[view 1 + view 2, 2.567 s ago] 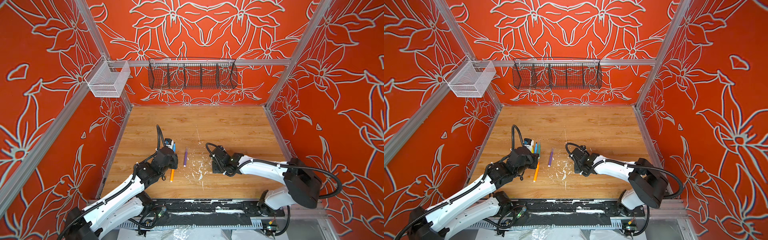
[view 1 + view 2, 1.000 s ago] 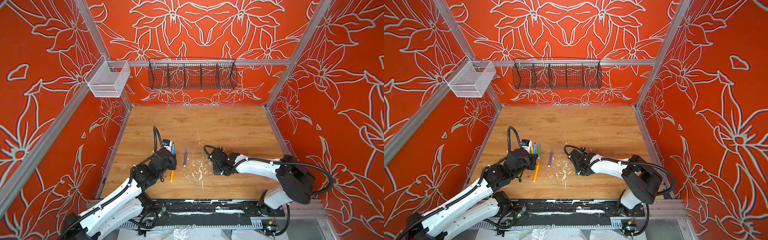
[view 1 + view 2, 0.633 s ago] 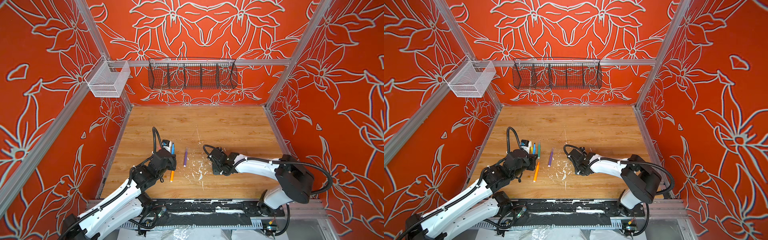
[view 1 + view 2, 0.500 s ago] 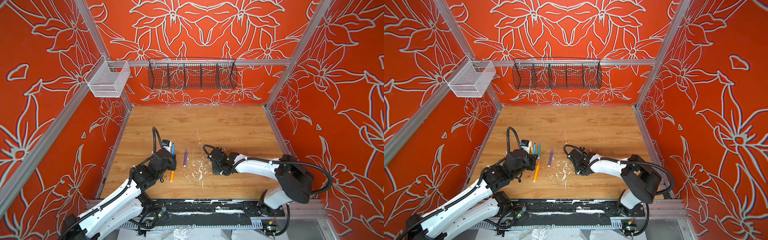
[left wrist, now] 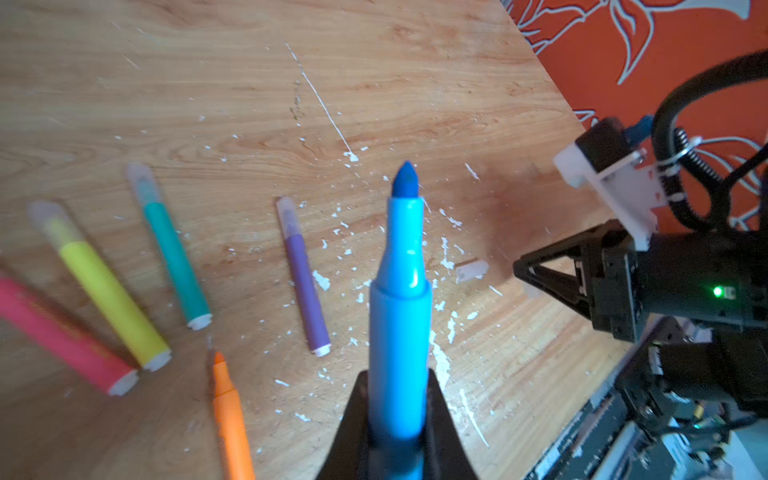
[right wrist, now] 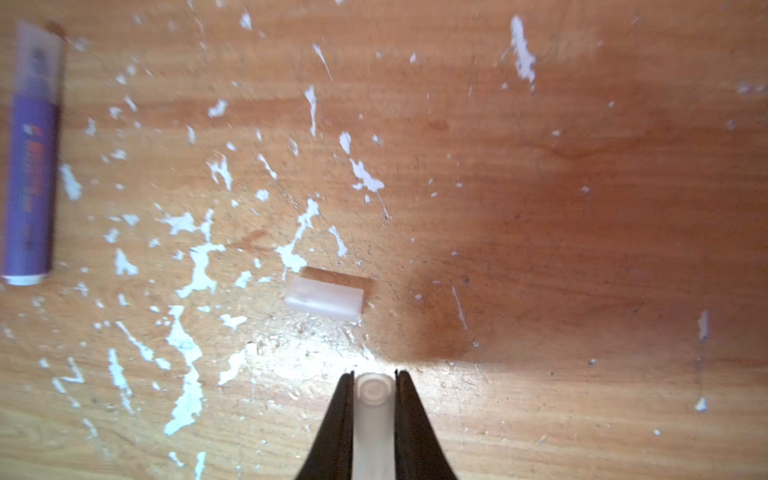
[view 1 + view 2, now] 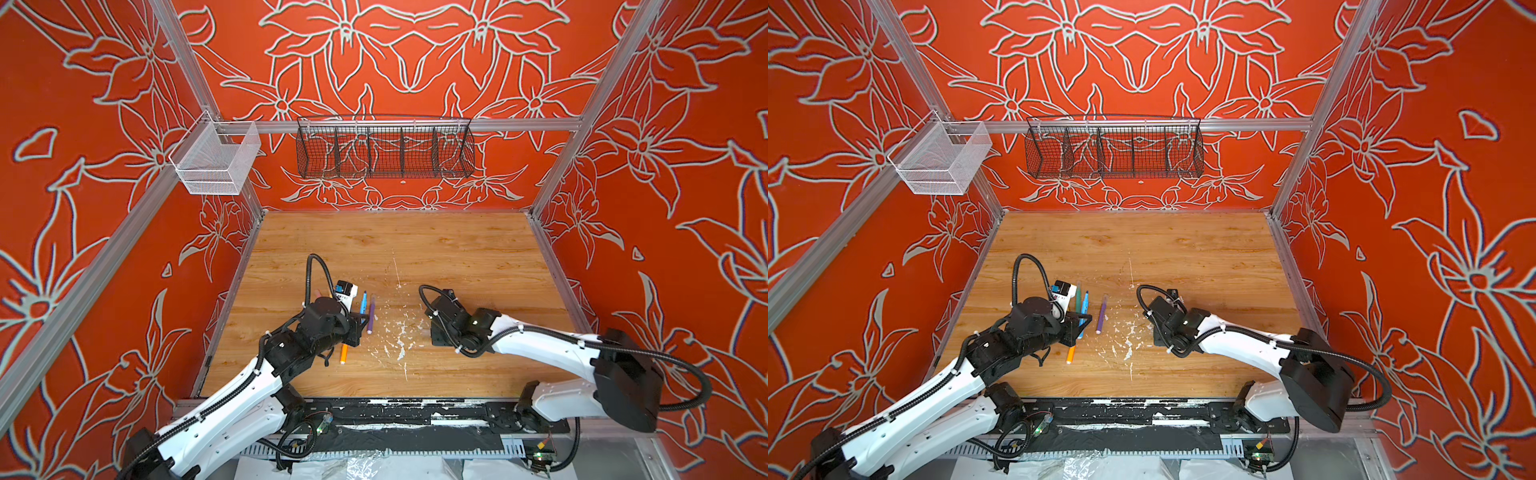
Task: Insert the pens into the pen caps
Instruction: 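Carry the cap with the right gripper above the blue marker tip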
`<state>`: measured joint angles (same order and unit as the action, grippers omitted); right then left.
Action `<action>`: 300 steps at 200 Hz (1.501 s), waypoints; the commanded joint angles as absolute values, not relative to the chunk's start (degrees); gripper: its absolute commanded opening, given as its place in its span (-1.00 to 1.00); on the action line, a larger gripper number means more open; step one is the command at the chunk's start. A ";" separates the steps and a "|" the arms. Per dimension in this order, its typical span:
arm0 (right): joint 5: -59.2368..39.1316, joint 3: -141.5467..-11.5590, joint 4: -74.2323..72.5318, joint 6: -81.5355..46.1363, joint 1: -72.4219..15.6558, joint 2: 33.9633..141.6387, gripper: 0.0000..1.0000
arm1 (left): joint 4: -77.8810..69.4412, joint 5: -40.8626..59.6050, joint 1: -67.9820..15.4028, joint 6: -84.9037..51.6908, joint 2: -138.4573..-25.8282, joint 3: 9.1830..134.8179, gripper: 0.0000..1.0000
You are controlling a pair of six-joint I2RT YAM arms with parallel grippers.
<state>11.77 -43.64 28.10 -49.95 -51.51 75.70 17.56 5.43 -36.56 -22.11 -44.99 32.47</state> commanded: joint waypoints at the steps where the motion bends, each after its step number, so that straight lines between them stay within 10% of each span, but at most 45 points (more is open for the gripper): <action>1: 15.95 -44.21 27.89 -51.20 -51.91 71.71 -0.78 | 13.91 11.84 -38.97 -23.48 -48.05 34.56 -1.00; 58: 17.52 -47.69 17.28 -49.17 -52.22 63.43 -0.77 | 4.07 8.70 -50.44 -25.00 -52.99 34.34 -1.00; 300: 12.19 -45.75 -2.54 -48.93 -52.29 56.69 -0.79 | -2.33 11.31 -53.88 -24.09 -62.26 38.40 -1.00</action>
